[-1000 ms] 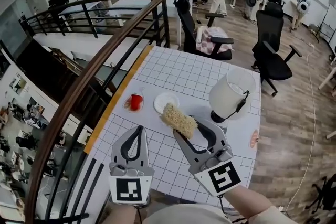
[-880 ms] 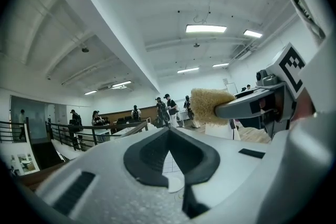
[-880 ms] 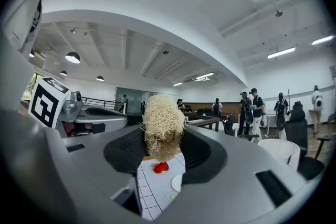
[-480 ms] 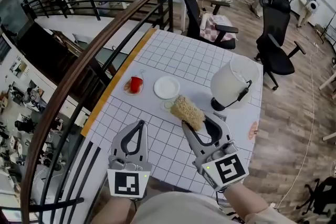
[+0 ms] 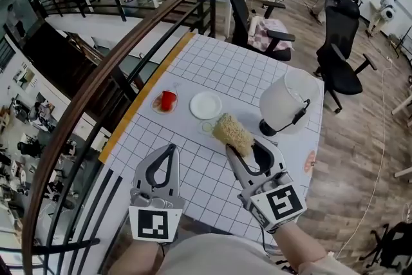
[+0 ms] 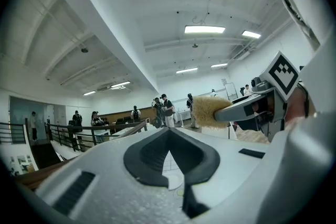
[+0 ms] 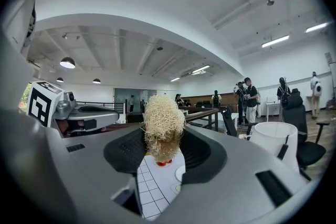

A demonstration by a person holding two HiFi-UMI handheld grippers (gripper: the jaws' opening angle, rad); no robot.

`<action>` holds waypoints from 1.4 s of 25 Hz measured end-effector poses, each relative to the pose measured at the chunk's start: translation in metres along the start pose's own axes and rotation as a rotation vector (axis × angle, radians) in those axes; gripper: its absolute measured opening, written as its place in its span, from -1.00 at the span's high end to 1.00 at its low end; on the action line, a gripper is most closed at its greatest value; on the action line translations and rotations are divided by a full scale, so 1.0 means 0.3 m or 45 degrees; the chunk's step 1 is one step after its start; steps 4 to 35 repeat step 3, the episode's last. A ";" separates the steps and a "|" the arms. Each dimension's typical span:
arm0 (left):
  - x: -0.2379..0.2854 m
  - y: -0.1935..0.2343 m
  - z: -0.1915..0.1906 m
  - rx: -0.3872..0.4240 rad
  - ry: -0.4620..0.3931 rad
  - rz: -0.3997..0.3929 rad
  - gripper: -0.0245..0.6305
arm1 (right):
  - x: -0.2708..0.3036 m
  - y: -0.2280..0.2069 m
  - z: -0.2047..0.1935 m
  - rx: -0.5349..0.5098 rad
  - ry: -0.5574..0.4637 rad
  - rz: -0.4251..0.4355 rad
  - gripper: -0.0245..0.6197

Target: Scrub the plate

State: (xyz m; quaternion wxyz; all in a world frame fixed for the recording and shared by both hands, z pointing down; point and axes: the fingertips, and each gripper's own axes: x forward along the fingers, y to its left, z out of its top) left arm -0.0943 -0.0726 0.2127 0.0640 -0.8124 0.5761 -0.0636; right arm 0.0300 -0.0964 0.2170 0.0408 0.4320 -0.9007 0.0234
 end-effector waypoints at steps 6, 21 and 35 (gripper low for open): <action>-0.003 -0.001 -0.007 0.025 0.013 0.007 0.88 | 0.007 -0.008 -0.026 0.000 0.027 -0.008 0.38; -0.003 -0.001 -0.007 0.025 0.013 0.007 0.88 | 0.007 -0.008 -0.026 0.000 0.027 -0.008 0.38; -0.003 -0.001 -0.007 0.025 0.013 0.007 0.88 | 0.007 -0.008 -0.026 0.000 0.027 -0.008 0.38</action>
